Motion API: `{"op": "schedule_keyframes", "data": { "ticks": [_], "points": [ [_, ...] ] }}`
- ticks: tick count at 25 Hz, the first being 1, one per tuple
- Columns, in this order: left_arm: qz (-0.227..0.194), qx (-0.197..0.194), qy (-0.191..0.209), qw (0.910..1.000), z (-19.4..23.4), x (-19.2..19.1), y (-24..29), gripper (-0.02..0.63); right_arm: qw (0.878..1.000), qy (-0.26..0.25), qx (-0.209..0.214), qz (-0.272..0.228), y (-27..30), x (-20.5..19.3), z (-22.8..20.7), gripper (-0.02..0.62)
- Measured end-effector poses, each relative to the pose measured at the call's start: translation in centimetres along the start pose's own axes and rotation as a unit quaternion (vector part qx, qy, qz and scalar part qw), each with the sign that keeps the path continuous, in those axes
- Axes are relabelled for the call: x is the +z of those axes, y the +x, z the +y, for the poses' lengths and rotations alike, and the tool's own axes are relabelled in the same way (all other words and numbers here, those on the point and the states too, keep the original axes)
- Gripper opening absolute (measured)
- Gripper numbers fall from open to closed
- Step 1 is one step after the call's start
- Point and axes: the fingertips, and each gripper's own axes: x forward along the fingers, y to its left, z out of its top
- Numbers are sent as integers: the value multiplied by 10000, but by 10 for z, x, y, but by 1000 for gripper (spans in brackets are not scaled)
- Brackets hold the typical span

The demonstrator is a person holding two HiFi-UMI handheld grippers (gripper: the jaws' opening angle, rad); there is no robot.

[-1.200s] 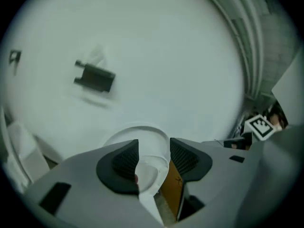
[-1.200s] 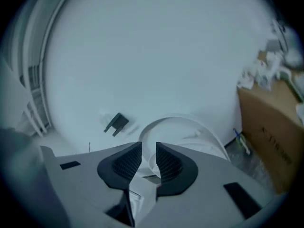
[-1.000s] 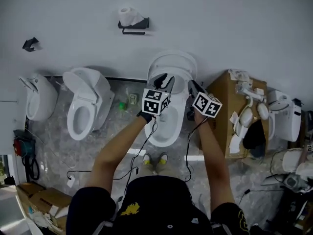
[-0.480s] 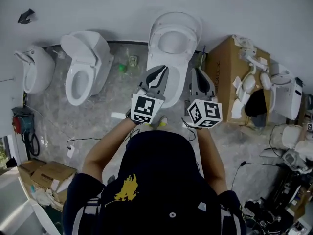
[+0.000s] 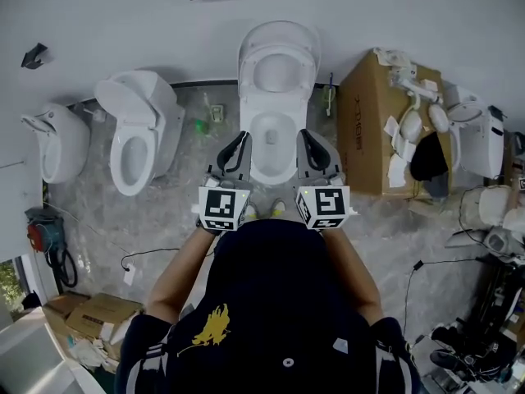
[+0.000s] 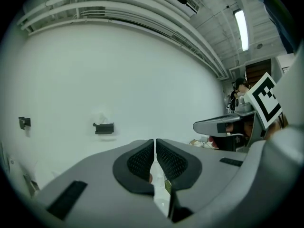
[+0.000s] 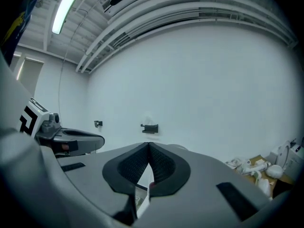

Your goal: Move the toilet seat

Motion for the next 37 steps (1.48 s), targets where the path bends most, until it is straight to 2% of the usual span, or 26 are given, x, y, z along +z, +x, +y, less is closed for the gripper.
{"op": "schedule_keyframes", "data": {
  "ticks": [5,9,13,24,33,37],
  "points": [
    [-86,-106,58,9999,-10,6,-2,31,9999,-5,-162,-41,-8,1,-4,26],
    [-139,-169,59,9997,-18,10,-3,31,9990,-357,-186,-168,-16,10,1,26],
    [-194,-215,99,9995,-26,15,-3,31,9985,-479,-178,-175,-22,12,2,26],
    [-200,-296,196,9992,-41,19,4,31,9986,-446,-231,-142,-30,8,-10,26],
    [-181,-279,262,9991,-42,21,5,31,9990,-391,-131,-147,-29,11,-3,26],
    [-123,-205,129,9996,-40,18,8,31,9991,-394,-106,-133,-27,7,-4,26]
  ]
}}
